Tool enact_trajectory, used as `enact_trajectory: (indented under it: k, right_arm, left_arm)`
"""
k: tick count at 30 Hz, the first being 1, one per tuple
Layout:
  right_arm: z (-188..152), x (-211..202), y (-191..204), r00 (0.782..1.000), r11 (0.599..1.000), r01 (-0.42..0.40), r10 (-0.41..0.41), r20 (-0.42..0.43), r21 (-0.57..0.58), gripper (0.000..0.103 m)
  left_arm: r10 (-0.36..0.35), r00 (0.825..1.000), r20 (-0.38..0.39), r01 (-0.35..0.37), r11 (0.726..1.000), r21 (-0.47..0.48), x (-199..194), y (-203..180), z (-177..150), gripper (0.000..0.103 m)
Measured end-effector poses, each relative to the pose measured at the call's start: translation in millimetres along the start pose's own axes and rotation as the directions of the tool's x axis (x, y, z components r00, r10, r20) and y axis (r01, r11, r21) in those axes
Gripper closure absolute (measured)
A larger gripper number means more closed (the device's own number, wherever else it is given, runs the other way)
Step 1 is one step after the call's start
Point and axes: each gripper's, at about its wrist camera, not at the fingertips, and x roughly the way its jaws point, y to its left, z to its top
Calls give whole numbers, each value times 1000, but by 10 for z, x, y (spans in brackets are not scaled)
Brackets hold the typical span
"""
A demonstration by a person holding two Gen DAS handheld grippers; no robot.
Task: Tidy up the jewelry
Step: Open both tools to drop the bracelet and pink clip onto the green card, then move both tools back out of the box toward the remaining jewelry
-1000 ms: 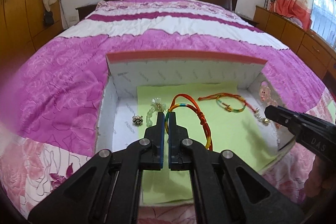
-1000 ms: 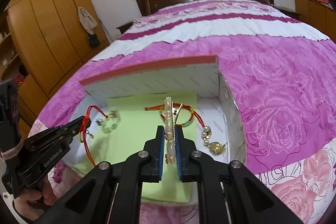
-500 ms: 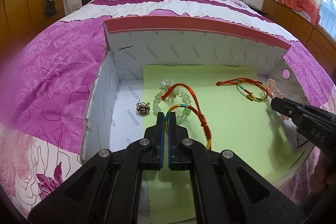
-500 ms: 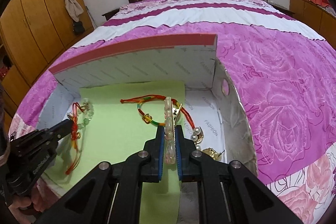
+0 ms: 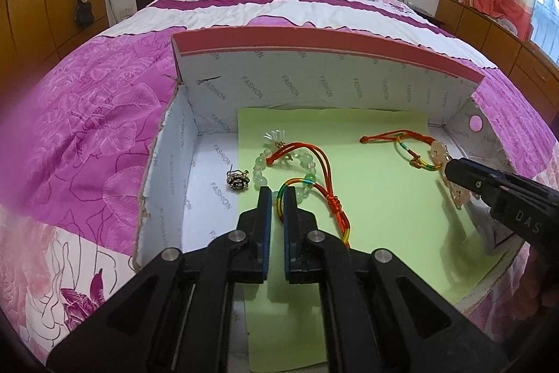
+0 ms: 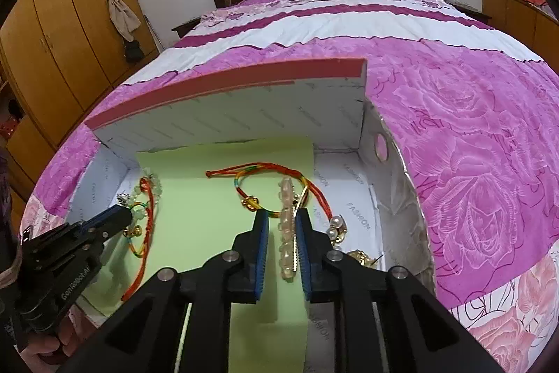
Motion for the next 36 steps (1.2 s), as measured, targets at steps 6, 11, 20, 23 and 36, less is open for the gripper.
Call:
enact_trajectory:
  k: [6,11,20,23,36]
  right_arm:
    - [2,-84,16,1000,1000,-20,19,13,5,79]
    - [13,-198,33,999,999,-36,35,34,12,75]
    - [20,-545,70,994,998,-59,58,95,6,68]
    - [13,-685,85,991,998,-70,69,114,3,68]
    - [-108,-1402,172,976,996,-83,86,198,-24,65]
  left_arm:
    - [-4,1000,2,4,1000,1,-46,-7,2,91]
    - [-4,1000,20,4,1000,10,-160,-26,3,85]
    - [-18,998,58,17,1000,23,-444,-61,25,80]
    - [-28,997,77,26,999,26,-586,-64,39,80]
    - [-37,992,121,36,999,11,-1126,0,-19,77]
